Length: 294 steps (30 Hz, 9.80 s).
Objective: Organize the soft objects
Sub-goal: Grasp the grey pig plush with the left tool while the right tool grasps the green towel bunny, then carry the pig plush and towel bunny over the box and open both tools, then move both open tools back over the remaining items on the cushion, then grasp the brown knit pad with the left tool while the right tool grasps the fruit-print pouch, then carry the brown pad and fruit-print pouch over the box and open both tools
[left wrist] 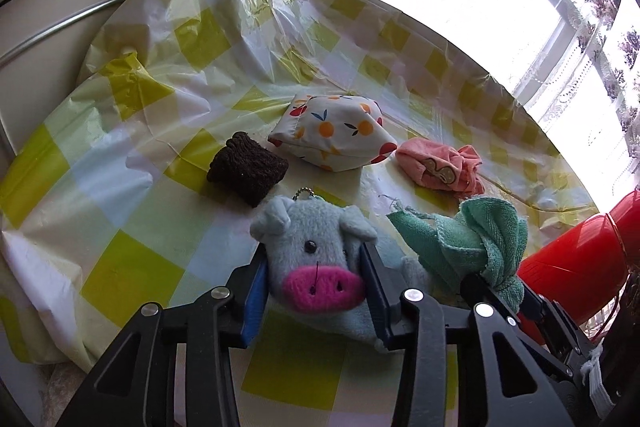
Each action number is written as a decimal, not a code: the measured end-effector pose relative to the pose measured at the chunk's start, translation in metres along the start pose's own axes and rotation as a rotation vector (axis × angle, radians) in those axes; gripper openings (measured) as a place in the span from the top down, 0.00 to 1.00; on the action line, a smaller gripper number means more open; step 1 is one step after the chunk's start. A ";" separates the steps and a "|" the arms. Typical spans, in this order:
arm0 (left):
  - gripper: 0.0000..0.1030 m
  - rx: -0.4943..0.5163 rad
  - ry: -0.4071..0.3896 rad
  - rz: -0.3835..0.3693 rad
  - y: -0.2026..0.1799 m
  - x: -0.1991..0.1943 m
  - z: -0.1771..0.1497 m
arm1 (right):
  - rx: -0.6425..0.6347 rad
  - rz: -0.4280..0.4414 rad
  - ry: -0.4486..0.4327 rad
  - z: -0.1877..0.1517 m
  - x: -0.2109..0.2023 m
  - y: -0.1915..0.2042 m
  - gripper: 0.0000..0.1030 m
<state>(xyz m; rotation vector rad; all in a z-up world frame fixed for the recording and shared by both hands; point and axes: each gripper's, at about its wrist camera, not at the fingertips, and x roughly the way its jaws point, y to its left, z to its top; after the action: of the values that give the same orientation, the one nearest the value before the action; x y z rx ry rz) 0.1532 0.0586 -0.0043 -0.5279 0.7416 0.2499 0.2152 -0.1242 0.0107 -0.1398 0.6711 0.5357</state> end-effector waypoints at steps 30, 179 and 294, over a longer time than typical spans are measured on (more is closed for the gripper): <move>0.57 0.167 0.022 -0.200 -0.079 -0.077 -0.076 | 0.228 -0.016 -0.111 -0.069 -0.151 -0.067 0.46; 0.68 0.070 -0.042 0.140 0.044 0.039 0.045 | 0.211 0.072 0.136 0.098 0.062 0.004 0.05; 0.70 0.596 0.034 -0.394 -0.279 -0.083 -0.166 | 0.652 -0.473 0.053 -0.187 -0.265 -0.270 0.22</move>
<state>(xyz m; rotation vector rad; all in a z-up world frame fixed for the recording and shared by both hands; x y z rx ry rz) 0.1086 -0.2691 0.0538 -0.1009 0.6880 -0.3434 0.0770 -0.5228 0.0182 0.2972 0.8029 -0.1552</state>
